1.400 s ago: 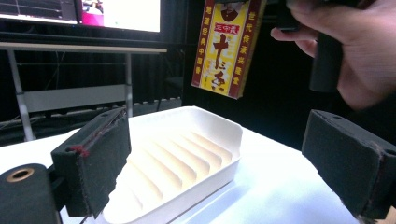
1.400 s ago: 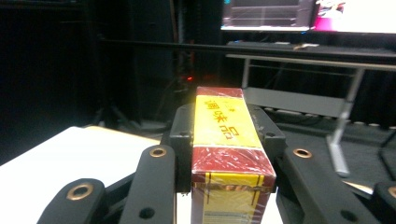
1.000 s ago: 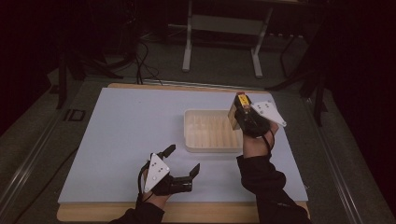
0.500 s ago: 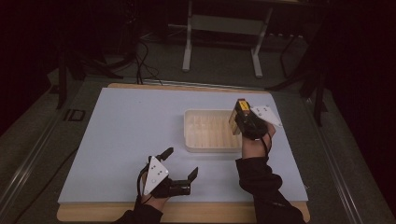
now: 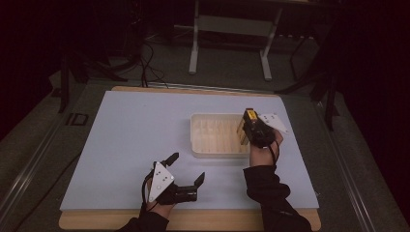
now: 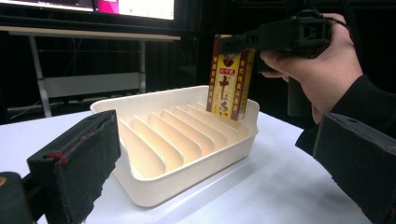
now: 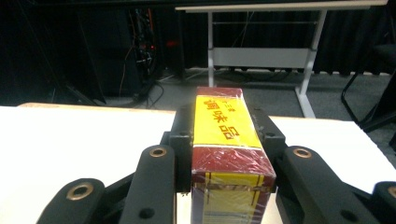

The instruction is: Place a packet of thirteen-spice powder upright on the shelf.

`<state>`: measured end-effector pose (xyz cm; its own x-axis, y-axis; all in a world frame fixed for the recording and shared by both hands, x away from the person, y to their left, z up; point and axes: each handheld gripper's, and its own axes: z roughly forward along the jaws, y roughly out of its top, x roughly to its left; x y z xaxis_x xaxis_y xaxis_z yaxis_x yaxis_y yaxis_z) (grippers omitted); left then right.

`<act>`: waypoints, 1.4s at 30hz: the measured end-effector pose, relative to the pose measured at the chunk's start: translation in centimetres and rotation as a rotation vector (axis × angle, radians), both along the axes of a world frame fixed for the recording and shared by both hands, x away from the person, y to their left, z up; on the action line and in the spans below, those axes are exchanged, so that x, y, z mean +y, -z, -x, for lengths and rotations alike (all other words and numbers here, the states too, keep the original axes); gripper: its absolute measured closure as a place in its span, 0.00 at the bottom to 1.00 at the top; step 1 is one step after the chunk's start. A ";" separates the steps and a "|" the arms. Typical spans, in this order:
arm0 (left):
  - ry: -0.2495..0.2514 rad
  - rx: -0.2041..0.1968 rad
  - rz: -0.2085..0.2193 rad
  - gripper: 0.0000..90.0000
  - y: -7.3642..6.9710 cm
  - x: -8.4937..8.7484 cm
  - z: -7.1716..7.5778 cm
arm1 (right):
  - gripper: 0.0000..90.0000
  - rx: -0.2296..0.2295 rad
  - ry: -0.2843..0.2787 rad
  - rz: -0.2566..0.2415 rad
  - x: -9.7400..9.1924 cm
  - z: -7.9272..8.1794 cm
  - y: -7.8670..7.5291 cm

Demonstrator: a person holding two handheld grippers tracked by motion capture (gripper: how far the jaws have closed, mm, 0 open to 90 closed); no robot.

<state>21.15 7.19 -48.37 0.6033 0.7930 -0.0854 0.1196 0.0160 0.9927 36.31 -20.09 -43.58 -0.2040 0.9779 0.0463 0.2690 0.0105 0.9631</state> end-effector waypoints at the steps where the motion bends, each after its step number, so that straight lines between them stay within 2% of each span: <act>1: 0.001 0.001 0.002 0.02 0.0 0.0 0.0 | 0.75 0.002 0.004 0.006 -0.1 0.0 0.2; 9: 0.002 0.004 0.001 0.02 0.0 0.0 0.0 | 0.75 0.010 0.020 0.007 -0.3 -0.1 0.5; 14: 0.004 0.000 0.001 0.02 0.1 -0.1 0.0 | 0.75 0.016 0.019 0.027 0.6 -0.5 0.8; 16: 0.004 0.002 0.001 0.02 0.1 -0.1 -0.1 | 0.75 0.018 0.028 0.019 0.7 -0.7 1.0; 29: 0.006 0.012 0.009 0.02 0.4 0.0 -0.2 | 0.75 0.045 0.057 0.053 1.5 -2.6 3.1; 34: 0.005 0.010 0.012 0.02 0.4 0.1 -0.3 | 0.75 0.048 0.062 0.063 1.7 -2.5 4.2; 42: 0.015 0.015 0.011 0.02 0.4 0.0 -0.3 | 0.75 0.059 0.059 0.050 1.6 -1.8 5.1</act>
<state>21.46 7.19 -48.77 0.6139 0.7826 -0.1033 0.1346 0.0251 0.9906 38.14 -18.48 -48.66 -0.1440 0.9896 0.0076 0.3270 0.0403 0.9442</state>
